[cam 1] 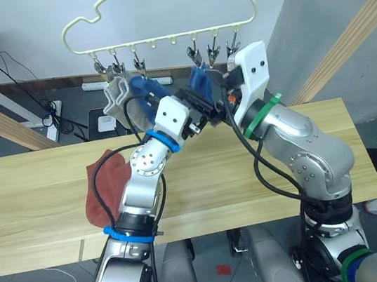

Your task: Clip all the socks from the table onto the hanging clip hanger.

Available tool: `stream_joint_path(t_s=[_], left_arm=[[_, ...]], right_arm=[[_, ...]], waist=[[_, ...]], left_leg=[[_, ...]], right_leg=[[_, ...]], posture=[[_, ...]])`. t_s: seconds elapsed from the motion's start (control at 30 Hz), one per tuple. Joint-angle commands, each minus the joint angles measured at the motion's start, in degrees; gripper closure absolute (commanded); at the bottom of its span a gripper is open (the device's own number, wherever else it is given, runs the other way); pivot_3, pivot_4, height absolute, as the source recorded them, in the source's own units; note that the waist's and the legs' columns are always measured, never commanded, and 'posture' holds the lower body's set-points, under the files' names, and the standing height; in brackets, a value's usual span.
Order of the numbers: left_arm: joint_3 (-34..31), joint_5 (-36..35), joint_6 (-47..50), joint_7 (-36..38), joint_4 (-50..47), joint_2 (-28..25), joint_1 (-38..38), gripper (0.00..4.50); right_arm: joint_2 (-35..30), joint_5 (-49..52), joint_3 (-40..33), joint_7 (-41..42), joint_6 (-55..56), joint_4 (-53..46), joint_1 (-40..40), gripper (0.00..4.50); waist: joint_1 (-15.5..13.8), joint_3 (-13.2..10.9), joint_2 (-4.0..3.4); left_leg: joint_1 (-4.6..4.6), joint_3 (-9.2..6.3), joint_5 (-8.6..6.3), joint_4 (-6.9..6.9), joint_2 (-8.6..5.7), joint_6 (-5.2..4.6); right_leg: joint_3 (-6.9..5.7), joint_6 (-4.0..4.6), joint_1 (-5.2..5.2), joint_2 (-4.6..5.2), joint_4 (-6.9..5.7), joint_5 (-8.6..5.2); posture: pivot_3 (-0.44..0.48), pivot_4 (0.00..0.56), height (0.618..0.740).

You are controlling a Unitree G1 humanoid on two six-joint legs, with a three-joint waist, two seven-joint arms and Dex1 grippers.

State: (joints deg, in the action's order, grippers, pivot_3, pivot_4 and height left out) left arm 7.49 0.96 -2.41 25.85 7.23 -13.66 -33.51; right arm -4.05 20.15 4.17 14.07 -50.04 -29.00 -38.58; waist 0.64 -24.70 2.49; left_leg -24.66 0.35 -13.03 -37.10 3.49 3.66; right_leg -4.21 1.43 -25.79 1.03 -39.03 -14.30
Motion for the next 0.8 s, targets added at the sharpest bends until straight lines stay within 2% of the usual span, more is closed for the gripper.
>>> stream_joint_path(t_s=[0.03, 0.17, 0.23, 0.33, 0.43, 0.53, 0.6, 0.8], left_arm=[[-1.52, -3.30, 2.65, 3.01, -5.04, -1.80, 1.90, 1.13], [-4.21, -10.45, 8.09, 7.62, -9.80, -3.97, 5.47, 1.13], [-6.75, -16.96, 10.99, 11.60, -13.88, -5.56, 8.20, 1.13], [-9.80, -24.61, 16.09, 16.93, -20.04, -9.78, 11.24, 1.13], [-12.70, -28.09, 17.19, 20.19, -23.44, -14.01, 12.99, 1.13], [-17.20, -29.18, 15.96, 19.33, -26.11, -16.69, 14.18, 1.13], [-20.27, -29.78, 16.11, 15.72, -28.70, -16.74, 14.08, 1.13], [-22.35, -34.08, 21.87, 11.08, -35.06, -17.81, 11.70, 1.13]], right_arm=[[-1.86, 3.71, -1.22, 1.95, -0.94, -6.85, 1.88, 0.80], [-5.01, 6.85, -2.35, 3.33, -2.34, -11.07, 3.78, 0.80], [-6.77, 7.31, -2.75, 3.20, -2.53, -12.94, 4.92, 0.80], [-9.70, 4.96, -2.13, 2.12, -1.12, -14.30, 6.90, 0.80], [-11.24, 2.02, -1.42, 0.14, 0.88, -13.91, 8.71, 0.80], [-12.57, -1.51, -0.73, -0.93, 4.15, -12.88, 9.96, 0.80], [-12.35, -3.14, -0.98, -1.82, 6.59, -11.78, 9.92, 0.80], [-11.95, -5.92, 0.31, -1.48, 11.86, -7.37, 8.53, 0.80]], waist=[[-0.05, 0.00, 0.00], [-0.08, 0.00, 0.00], [-0.06, 0.00, 0.00], [0.05, 0.00, 0.00], [-0.04, 0.00, 0.00], [-0.11, 0.01, -0.01], [-0.30, 0.01, -0.01], [-0.71, 0.01, -0.01]], left_leg=[[0.00, -0.02, 0.00, 0.00, 0.00, 0.00], [0.00, -0.03, 0.00, -0.03, -0.02, -0.01], [0.00, -0.04, 0.00, -0.04, -0.01, 0.00], [0.01, -0.05, 0.01, -0.01, 0.01, 0.02], [0.01, -0.11, 0.06, -0.01, 0.03, 0.06], [0.02, -0.10, 0.10, -0.02, 0.01, 0.06], [0.03, -0.09, 0.11, -0.02, 0.00, 0.05], [0.02, -0.09, 0.14, -0.02, -0.02, 0.07]], right_leg=[[-0.01, 0.00, 0.00, 0.00, -0.01, 0.00], [0.00, 0.00, 0.02, 0.01, -0.01, 0.00], [-0.01, -0.01, 0.02, 0.00, 0.00, 0.00], [-0.02, -0.01, 0.02, -0.01, -0.01, -0.01], [-0.06, -0.12, 0.02, -0.03, -0.03, -0.07], [-0.02, -0.29, 0.02, -0.03, -0.03, -0.17], [0.00, -0.32, 0.02, -0.03, -0.02, -0.18], [0.00, -0.32, 0.02, -0.02, -0.02, -0.18]], posture=[[-0.081, 0.406, 0.740], [-0.081, 0.404, 0.740], [-0.078, 0.402, 0.740], [-0.068, 0.401, 0.740], [-0.053, 0.401, 0.740], [-0.036, 0.400, 0.740], [-0.016, 0.402, 0.740], [0.008, 0.405, 0.740]])
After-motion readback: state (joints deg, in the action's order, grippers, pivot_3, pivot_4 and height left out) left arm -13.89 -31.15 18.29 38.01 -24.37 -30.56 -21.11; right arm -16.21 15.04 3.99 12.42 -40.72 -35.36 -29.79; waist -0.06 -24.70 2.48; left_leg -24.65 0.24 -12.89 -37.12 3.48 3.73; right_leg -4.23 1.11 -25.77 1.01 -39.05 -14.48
